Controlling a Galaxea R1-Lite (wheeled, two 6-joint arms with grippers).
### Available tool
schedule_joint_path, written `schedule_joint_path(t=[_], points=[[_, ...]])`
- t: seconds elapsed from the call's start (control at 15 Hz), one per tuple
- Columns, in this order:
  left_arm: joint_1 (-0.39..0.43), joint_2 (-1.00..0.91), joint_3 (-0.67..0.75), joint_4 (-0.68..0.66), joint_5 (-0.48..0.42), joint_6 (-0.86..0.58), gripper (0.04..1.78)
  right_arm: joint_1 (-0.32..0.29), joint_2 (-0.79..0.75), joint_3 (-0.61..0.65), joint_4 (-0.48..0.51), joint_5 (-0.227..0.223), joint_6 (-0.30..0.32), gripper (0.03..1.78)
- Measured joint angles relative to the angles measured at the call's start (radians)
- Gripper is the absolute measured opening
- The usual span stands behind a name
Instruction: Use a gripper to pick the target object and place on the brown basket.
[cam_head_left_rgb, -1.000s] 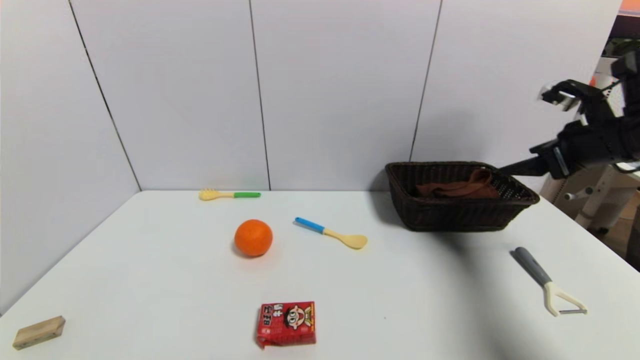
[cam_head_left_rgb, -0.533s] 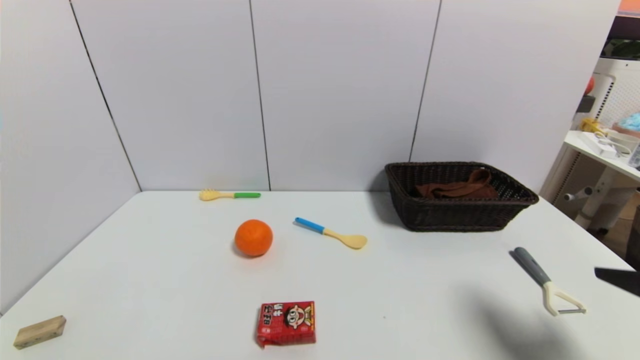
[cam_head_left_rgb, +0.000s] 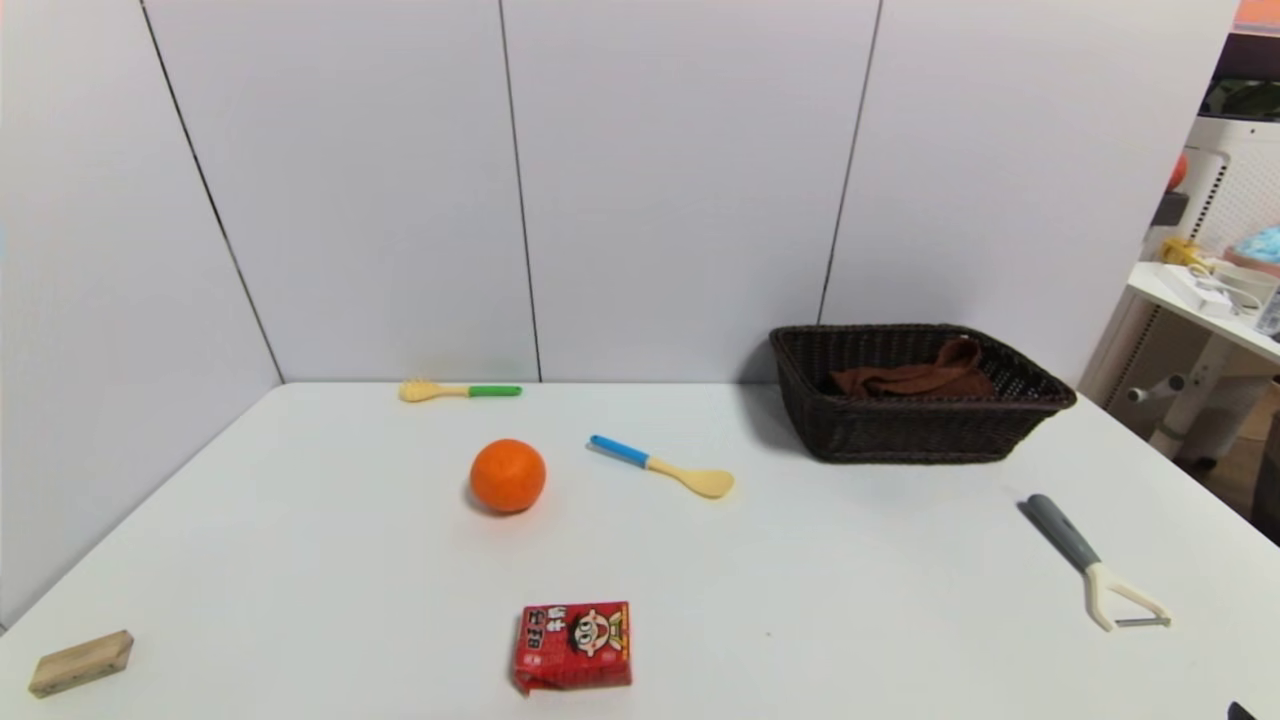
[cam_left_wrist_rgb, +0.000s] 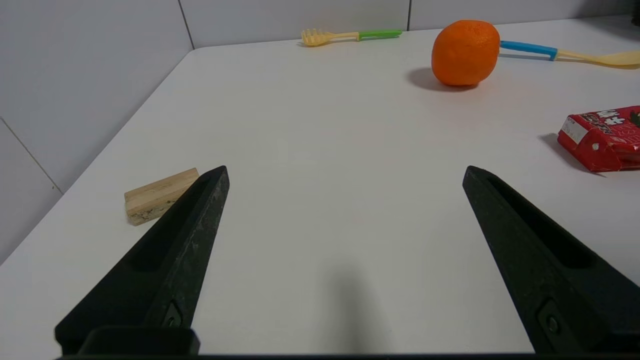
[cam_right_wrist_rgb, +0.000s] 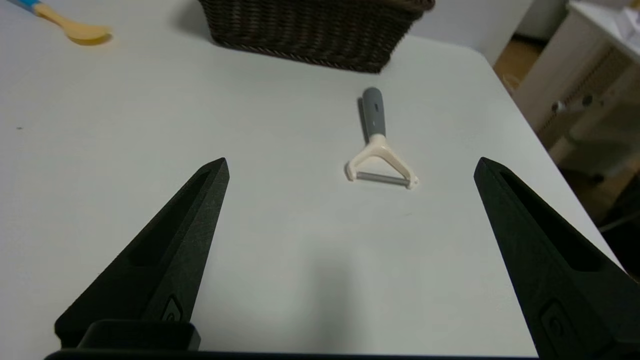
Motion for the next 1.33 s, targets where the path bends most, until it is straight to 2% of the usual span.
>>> schedule_joint_path(t=[0.2, 0.27, 0.47, 0.6, 0.8, 1.13, 1.33], points=[[0.0, 0.0, 0.0, 0.0, 0.0, 0.0, 1.69, 0.051, -0.189, 0.038, 0.109, 0.0, 0.004, 1.69], [0.0, 0.0, 0.0, 0.0, 0.0, 0.0, 1.69, 0.057, -0.24, 0.041, 0.131, -0.002, 0.029, 1.69], [0.0, 0.0, 0.0, 0.0, 0.0, 0.0, 1.69, 0.064, -0.307, 0.047, 0.149, -0.025, 0.162, 1.69], [0.0, 0.0, 0.0, 0.0, 0.0, 0.0, 1.69, 0.065, -0.325, 0.048, 0.149, -0.051, 0.204, 1.69], [0.0, 0.0, 0.0, 0.0, 0.0, 0.0, 1.69, 0.066, -0.335, 0.048, 0.149, -0.055, 0.207, 1.69], [0.0, 0.0, 0.0, 0.0, 0.0, 0.0, 1.69, 0.066, -0.335, 0.049, 0.149, -0.046, 0.18, 1.69], [0.0, 0.0, 0.0, 0.0, 0.0, 0.0, 1.69, 0.066, -0.335, 0.049, 0.149, -0.055, 0.213, 1.69]])
